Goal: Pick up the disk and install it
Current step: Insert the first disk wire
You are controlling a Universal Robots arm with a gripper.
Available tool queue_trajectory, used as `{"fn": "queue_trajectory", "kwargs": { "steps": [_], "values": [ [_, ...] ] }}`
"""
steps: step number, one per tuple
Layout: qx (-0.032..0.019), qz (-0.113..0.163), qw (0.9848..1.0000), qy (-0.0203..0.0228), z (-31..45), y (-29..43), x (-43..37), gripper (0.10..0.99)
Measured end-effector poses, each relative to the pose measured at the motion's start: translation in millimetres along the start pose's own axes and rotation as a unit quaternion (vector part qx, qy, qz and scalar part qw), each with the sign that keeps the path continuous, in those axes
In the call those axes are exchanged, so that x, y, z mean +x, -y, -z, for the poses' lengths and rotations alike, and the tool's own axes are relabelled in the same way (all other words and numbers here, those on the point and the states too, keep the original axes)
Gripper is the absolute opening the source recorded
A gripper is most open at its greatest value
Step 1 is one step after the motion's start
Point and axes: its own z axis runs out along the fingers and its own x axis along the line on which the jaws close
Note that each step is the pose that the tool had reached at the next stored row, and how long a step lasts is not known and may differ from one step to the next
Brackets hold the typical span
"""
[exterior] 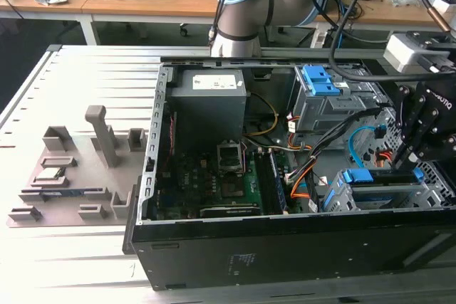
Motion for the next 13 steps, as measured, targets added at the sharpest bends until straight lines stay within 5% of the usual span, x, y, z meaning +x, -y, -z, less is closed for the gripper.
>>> {"fn": "queue_trajectory", "kwargs": {
  "steps": [13],
  "values": [
    [0.0001,0.000,1.0000,0.0005,-0.2,0.6,-1.0,0.169]
  ]
}}
